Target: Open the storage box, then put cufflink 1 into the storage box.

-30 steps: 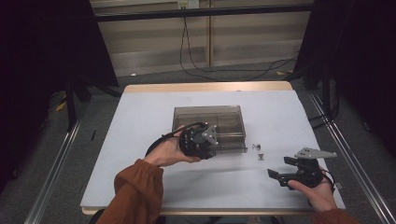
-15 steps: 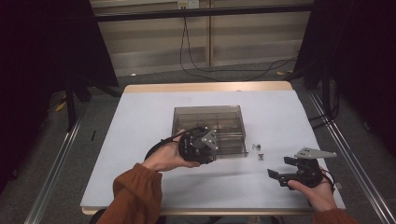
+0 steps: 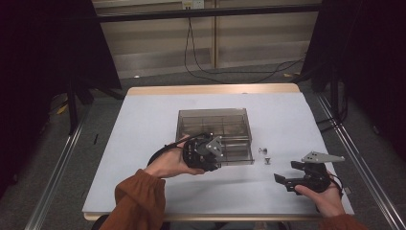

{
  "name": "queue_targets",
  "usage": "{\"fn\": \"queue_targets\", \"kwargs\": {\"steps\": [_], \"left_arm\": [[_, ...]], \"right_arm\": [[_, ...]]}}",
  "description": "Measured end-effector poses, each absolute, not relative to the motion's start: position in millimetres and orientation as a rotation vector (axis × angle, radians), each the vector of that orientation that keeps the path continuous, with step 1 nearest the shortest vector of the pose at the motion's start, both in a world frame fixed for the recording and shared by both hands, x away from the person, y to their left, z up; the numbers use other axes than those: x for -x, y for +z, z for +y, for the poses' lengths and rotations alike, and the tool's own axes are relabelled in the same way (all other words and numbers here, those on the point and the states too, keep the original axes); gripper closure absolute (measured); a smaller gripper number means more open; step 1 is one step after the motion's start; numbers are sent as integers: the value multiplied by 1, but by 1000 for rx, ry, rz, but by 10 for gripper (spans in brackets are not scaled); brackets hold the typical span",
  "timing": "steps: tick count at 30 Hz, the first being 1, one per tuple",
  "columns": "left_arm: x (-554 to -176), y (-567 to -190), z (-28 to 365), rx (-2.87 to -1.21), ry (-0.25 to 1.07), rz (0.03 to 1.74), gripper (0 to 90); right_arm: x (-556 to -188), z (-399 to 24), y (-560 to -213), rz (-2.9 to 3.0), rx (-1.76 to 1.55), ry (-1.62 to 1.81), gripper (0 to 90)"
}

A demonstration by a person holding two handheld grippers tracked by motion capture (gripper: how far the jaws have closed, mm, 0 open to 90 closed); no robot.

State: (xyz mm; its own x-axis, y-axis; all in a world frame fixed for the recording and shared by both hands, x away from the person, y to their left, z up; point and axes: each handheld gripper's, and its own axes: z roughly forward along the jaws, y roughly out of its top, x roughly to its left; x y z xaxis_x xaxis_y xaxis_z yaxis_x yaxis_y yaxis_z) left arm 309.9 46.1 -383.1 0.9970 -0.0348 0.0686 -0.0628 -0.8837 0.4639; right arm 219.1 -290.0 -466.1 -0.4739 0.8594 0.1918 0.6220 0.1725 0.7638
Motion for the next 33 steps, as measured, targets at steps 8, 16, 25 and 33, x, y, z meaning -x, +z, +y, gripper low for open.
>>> {"fn": "queue_targets", "kwargs": {"steps": [8,16,25,33], "left_arm": [[-311,-382,49,-2621,63,-42,691],[-310,-375,65,-2497,77,62,508],[-305,-381,112,-2376,162,278,273],[-303,-391,159,-2268,161,482,144]], "right_arm": [[-219,-290,-466,2170,-1418,1192,115],[-222,-289,-467,2175,-1426,1197,111],[-222,-291,-466,2180,-1418,1209,148],[-228,-291,-465,2213,-1412,1195,217]]}}
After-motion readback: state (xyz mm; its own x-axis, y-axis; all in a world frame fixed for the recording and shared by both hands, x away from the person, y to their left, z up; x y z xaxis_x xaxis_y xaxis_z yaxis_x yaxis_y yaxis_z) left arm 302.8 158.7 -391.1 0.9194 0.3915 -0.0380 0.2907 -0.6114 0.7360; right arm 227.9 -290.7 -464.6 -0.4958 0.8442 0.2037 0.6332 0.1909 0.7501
